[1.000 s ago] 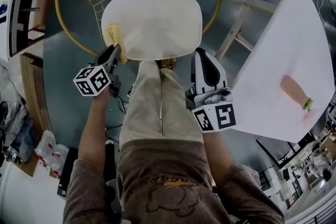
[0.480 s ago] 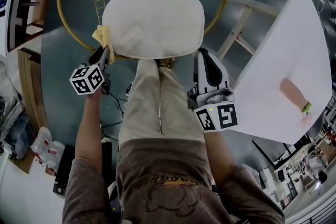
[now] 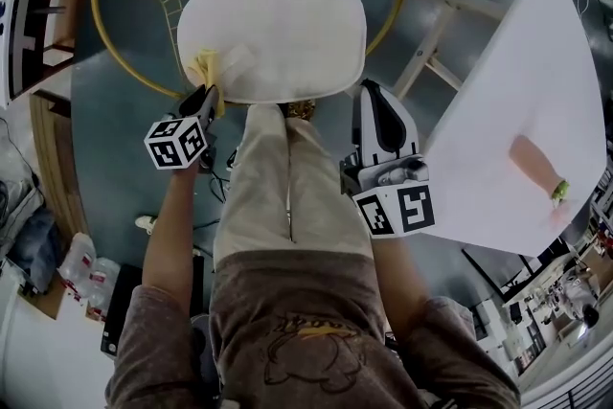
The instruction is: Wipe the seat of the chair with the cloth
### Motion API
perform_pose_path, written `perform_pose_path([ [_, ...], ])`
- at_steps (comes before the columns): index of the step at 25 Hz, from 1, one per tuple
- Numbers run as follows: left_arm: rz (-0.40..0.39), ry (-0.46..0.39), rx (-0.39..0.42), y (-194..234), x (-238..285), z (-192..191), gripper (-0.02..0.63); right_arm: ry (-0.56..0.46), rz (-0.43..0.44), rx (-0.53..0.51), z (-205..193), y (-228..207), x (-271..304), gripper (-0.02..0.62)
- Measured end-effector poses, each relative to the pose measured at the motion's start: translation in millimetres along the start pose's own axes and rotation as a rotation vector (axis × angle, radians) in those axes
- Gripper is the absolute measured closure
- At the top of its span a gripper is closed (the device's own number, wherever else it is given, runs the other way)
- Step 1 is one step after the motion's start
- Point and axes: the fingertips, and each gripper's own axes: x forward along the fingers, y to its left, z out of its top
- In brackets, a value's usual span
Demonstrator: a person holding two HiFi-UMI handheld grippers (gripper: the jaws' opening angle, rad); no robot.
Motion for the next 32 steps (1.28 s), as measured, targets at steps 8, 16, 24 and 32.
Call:
perform_pose_path([
  [8,-0.083,0.034,0.004,-47.3,37.3,-13.0,0.531,-0.003,-0.009,0.009,0.3,-3.0,-1.5,0.568],
  [16,-0.164,0.059,0.007,-102.4,72.6,-23.6,0.531,-0.004,-0.010,0.009,0.7,-4.2,-5.0,0.568],
  [24,-0.295,0.113,0.061,-170.7,97.2,-33.8,0.531,-0.011,-0.011,0.010,1.1,-4.0,-7.8,0.568],
  [32,-0.368,0.114,0.035,-206.2,109.6,-23.8,0.531,-0.018,-0.009,0.021,1.1,-3.1,-11.5,0.568],
])
